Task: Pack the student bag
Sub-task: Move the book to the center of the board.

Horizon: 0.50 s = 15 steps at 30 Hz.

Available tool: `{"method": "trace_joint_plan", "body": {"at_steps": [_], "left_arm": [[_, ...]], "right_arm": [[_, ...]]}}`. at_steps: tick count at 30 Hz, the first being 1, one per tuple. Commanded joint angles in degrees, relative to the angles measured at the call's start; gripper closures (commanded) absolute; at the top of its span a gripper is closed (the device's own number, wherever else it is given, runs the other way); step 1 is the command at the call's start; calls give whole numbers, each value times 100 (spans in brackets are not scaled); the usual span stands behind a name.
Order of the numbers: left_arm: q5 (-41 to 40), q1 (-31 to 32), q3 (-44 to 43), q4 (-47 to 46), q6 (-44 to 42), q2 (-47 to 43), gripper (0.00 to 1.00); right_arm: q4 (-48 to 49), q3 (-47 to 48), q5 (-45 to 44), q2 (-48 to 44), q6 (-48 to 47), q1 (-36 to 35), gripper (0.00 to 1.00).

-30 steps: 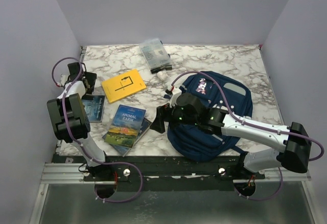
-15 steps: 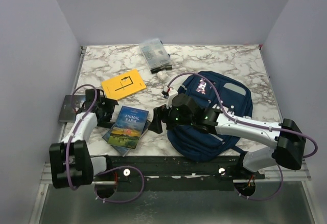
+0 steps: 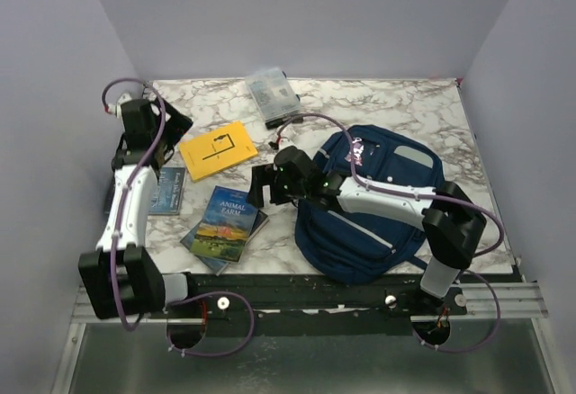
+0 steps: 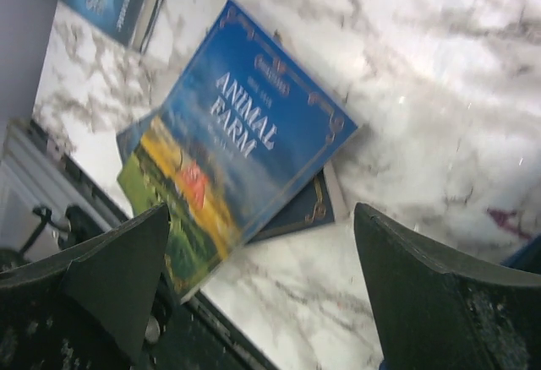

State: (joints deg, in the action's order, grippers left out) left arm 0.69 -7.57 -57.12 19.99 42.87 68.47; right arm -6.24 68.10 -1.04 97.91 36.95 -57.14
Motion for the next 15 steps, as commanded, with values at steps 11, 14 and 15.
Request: {"method": "trace_joint_plan", "body": {"at_steps": [11, 14, 15], "left_arm": [[1144, -79, -4357, -233, 488, 5031, 6], [1259, -55, -4811, -195, 1357, 5613, 7], [1251, -31, -4946, -145, 1522, 5747, 7]], "right_arm": [[108, 770, 146, 550, 83, 741, 8], [150, 633, 139, 481, 93, 816, 8], [183, 589, 139, 463, 99, 842, 8]]}}
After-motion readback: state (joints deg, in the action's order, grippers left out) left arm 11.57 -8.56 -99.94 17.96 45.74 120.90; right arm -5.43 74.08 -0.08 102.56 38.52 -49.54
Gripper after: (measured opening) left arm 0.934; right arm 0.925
